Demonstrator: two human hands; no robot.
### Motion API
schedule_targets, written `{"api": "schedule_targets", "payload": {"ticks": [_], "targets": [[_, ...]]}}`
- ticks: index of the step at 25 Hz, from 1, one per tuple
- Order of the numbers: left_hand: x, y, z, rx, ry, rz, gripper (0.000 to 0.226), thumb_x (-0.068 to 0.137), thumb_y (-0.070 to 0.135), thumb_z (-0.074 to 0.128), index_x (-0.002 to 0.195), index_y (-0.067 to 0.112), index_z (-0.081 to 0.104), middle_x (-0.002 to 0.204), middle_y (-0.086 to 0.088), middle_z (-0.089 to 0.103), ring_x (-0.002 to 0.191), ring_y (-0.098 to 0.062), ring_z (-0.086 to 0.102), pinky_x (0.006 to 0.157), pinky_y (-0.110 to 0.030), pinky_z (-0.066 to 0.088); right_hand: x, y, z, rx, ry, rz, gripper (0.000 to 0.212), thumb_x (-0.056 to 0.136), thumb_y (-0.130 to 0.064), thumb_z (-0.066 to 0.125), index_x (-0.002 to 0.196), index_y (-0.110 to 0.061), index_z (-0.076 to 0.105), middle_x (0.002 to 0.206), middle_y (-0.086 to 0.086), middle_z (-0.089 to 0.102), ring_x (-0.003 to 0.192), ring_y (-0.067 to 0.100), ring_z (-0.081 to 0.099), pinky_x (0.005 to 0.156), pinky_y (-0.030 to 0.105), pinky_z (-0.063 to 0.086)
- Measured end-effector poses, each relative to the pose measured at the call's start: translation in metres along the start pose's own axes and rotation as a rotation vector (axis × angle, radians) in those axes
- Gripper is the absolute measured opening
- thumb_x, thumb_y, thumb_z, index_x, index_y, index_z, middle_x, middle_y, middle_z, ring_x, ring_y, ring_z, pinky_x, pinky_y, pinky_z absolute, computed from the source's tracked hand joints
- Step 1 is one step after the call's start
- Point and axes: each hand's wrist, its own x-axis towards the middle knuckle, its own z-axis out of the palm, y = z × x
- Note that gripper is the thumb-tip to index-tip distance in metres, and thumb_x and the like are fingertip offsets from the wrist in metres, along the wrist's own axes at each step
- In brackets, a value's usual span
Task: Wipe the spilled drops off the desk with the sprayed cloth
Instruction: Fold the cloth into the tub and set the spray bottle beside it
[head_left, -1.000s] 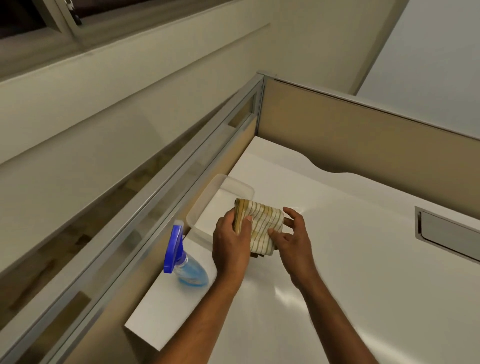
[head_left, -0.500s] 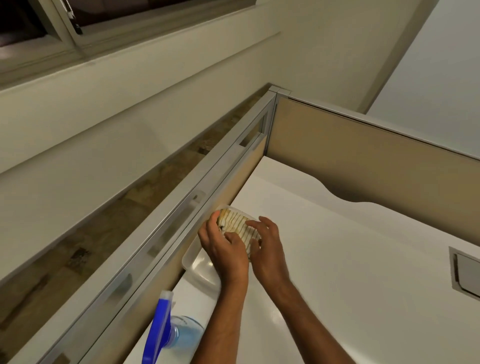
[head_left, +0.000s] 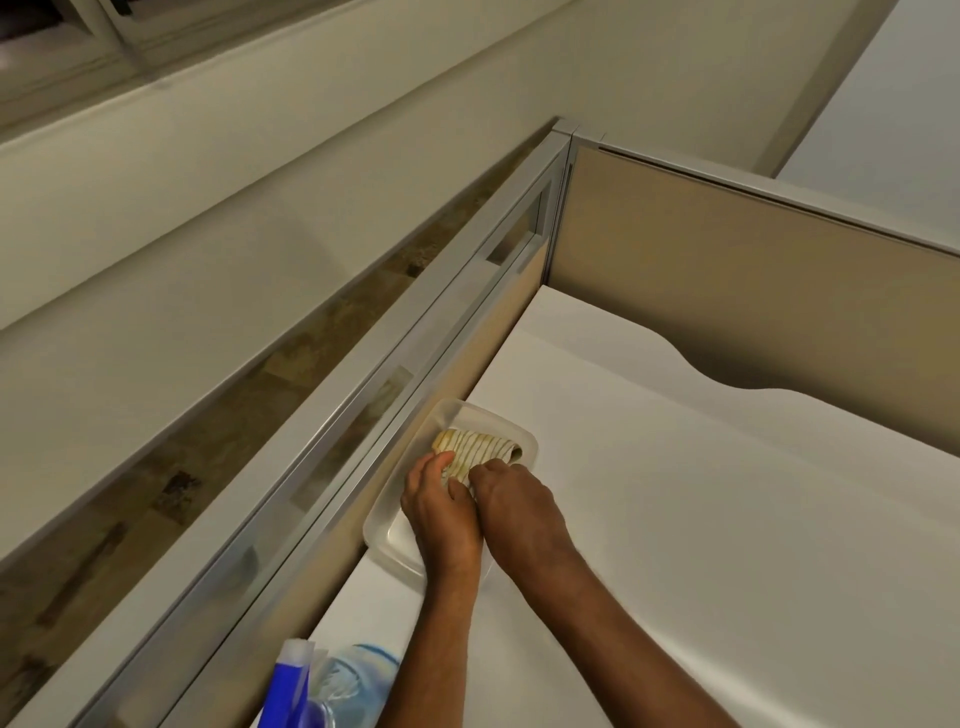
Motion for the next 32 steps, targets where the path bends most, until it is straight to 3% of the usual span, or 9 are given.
{"api": "schedule_targets", "payload": {"ticks": [3, 8, 13, 15, 17, 19, 25, 30, 32], "targets": [[0.003, -0.004, -0.003, 0.099, -0.057, -0.037, 0.041, 0.104, -0.002, 0.051, 0.143, 0.007, 0.059, 0.157, -0.012, 0.047, 0.146, -0.033, 0.041, 0.117, -0.045, 0.046, 0.001, -0.001, 0.004, -0.079, -0.019, -0.017, 0.036, 0.107, -0.027, 0.06, 0.14, -0.013, 0.062, 0.132, 0.01, 0.07, 0.115, 0.024, 0.069, 0.098, 0.035, 0.06], [0.001, -0.001, -0.01, 0.132, -0.067, -0.005, 0.045, 0.106, 0.001, 0.048, 0.149, 0.012, 0.054, 0.162, -0.01, 0.042, 0.152, -0.03, 0.033, 0.122, -0.048, 0.038, -0.005, -0.001, 0.007, -0.048, -0.028, -0.013, 0.037, 0.106, -0.028, 0.061, 0.142, -0.016, 0.062, 0.132, 0.008, 0.07, 0.117, 0.022, 0.069, 0.099, 0.031, 0.059], [-0.02, 0.011, -0.026, 0.075, -0.053, 0.126, 0.046, 0.104, 0.001, 0.053, 0.148, 0.016, 0.055, 0.159, -0.007, 0.046, 0.151, -0.027, 0.035, 0.117, -0.051, 0.046, -0.033, 0.004, -0.009, 0.067, 0.125, 0.005, 0.041, 0.103, -0.025, 0.065, 0.144, -0.021, 0.06, 0.142, 0.003, 0.065, 0.127, 0.019, 0.062, 0.102, 0.03, 0.058], [-0.036, 0.012, -0.037, 0.099, -0.072, 0.157, 0.046, 0.105, 0.004, 0.054, 0.149, 0.016, 0.053, 0.162, -0.006, 0.043, 0.153, -0.025, 0.033, 0.116, -0.051, 0.048, -0.056, 0.007, -0.016, 0.115, 0.212, 0.053, 0.036, 0.105, -0.019, 0.06, 0.141, -0.019, 0.062, 0.139, 0.004, 0.067, 0.124, 0.021, 0.063, 0.096, 0.03, 0.057], [-0.058, 0.007, -0.047, 0.14, -0.108, 0.218, 0.045, 0.105, 0.008, 0.056, 0.149, 0.017, 0.052, 0.163, -0.005, 0.041, 0.154, -0.023, 0.033, 0.119, -0.048, 0.046, -0.082, 0.008, -0.015, 0.189, 0.296, 0.123, 0.031, 0.107, -0.017, 0.053, 0.135, -0.018, 0.067, 0.134, 0.003, 0.069, 0.119, 0.02, 0.064, 0.093, 0.029, 0.055], [-0.086, 0.0, -0.055, 0.193, -0.147, 0.299, 0.045, 0.106, 0.015, 0.058, 0.15, 0.02, 0.051, 0.165, -0.001, 0.039, 0.155, -0.02, 0.032, 0.121, -0.043, 0.044, -0.11, 0.007, -0.008, 0.252, 0.345, 0.175, 0.032, 0.107, -0.02, 0.052, 0.136, -0.018, 0.066, 0.139, 0.001, 0.066, 0.126, 0.019, 0.061, 0.1, 0.028, 0.052], [-0.17, -0.052, -0.082, 0.332, -0.294, 0.498, 0.048, 0.106, 0.028, 0.057, 0.153, 0.027, 0.048, 0.168, 0.005, 0.034, 0.156, -0.012, 0.029, 0.123, -0.03, 0.038, -0.197, 0.004, 0.032, 0.353, 0.36, 0.314, 0.038, 0.105, -0.023, 0.057, 0.143, -0.021, 0.058, 0.152, -0.002, 0.056, 0.139, 0.02, 0.053, 0.106, 0.034, 0.052], [-0.223, -0.127, -0.117, 0.444, -0.397, 0.514, 0.046, 0.108, 0.032, 0.051, 0.154, 0.032, 0.043, 0.167, 0.012, 0.032, 0.156, -0.005, 0.024, 0.12, -0.011, 0.02, -0.248, 0.001, 0.075, 0.42, 0.295, 0.371, 0.042, 0.106, -0.031, 0.054, 0.147, -0.021, 0.053, 0.156, -0.002, 0.052, 0.142, 0.021, 0.05, 0.108, 0.039, 0.052], [-0.235, -0.154, -0.131, 0.487, -0.398, 0.488, 0.045, 0.109, 0.034, 0.049, 0.153, 0.034, 0.043, 0.166, 0.015, 0.031, 0.155, -0.003, 0.025, 0.119, -0.009, 0.02, -0.261, -0.004, 0.092, 0.439, 0.258, 0.377, 0.046, 0.106, -0.033, 0.054, 0.15, -0.02, 0.05, 0.158, -0.002, 0.049, 0.144, 0.022, 0.047, 0.11, 0.039, 0.049]]}}
